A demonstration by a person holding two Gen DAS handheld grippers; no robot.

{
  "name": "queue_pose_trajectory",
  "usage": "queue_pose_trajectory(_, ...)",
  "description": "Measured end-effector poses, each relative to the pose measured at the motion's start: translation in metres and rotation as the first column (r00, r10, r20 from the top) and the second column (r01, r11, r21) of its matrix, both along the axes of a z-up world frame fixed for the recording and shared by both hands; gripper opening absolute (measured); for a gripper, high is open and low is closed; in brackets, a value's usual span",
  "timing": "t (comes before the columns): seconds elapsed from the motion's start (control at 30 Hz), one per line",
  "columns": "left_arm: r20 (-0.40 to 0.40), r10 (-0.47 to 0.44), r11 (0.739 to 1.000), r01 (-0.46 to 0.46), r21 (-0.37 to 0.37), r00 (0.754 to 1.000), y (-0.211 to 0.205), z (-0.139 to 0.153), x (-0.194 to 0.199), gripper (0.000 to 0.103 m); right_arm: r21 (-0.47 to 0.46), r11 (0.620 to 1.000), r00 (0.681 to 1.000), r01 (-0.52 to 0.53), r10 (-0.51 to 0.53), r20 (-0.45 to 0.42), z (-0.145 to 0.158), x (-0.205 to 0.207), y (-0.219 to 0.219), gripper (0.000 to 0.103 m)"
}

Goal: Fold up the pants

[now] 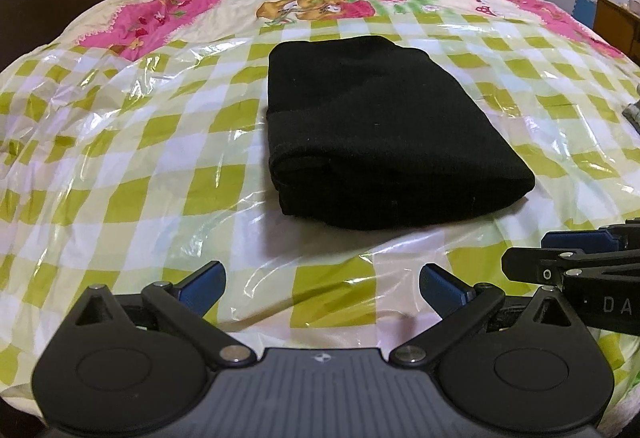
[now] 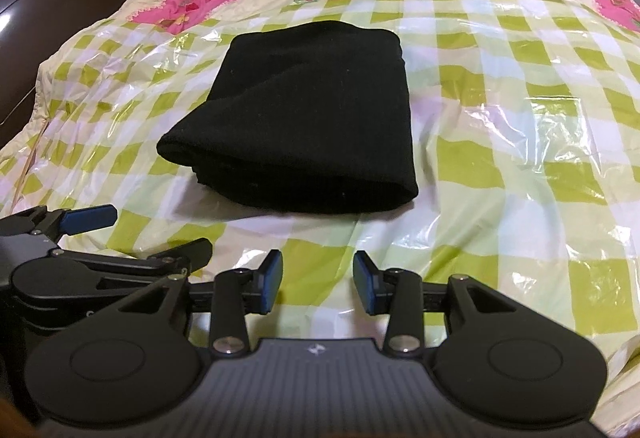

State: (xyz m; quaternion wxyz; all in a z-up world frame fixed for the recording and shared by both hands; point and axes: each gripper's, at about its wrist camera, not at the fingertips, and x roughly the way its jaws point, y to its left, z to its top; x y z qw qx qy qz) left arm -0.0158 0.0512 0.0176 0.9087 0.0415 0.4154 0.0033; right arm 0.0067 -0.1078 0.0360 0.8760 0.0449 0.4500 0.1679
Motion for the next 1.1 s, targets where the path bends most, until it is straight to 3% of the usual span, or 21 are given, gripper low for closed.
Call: queue_pose_trajectory(1.1,-0.024,0.012,0.999,-0.012,-0.040,1.000,0.0033,-0.0042,0.0003,0.103,0.007,1.000,0.999,0.029,-0.028,-0.041,-0.0070,0.0014,-0.0030,0.040)
